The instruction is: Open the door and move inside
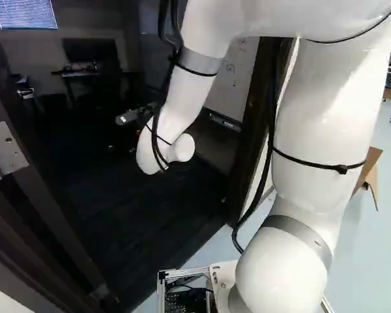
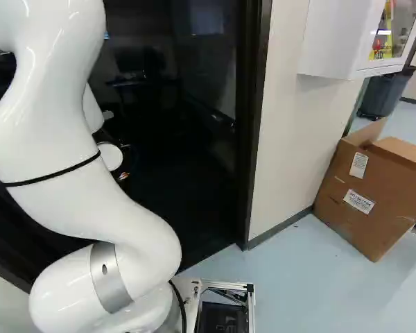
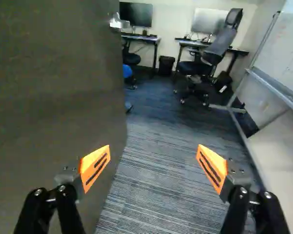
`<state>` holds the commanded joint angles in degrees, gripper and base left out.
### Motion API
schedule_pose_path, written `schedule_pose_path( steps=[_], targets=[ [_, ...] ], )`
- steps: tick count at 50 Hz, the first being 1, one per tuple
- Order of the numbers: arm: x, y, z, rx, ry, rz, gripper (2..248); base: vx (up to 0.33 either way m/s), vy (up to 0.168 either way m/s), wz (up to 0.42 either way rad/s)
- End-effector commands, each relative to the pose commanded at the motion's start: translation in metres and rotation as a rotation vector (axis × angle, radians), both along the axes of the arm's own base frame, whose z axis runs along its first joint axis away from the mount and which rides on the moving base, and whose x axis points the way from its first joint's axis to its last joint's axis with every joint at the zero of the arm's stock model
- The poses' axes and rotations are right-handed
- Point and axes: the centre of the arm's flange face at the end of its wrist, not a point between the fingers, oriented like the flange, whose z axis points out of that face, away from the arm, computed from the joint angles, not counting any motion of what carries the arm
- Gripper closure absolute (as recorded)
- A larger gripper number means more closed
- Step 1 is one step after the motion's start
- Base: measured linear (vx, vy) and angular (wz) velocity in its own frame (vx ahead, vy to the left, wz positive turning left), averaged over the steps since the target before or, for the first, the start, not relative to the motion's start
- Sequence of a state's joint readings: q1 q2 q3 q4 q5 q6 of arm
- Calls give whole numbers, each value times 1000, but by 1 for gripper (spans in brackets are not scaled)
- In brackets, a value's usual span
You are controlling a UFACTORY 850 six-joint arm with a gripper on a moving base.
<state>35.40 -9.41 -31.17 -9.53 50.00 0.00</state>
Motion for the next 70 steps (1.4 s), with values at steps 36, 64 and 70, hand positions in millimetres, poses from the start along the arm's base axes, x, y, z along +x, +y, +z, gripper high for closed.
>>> schedule_pose_path(
  steps=[36,64,70],
  targets=[
    [-14,-64,0,13,33,-174,3,0,0,0],
    [-25,-110,0,28,44,-304,3,0,0,0],
    [-27,-120,0,30,44,-326,3,0,0,0]
  ],
)
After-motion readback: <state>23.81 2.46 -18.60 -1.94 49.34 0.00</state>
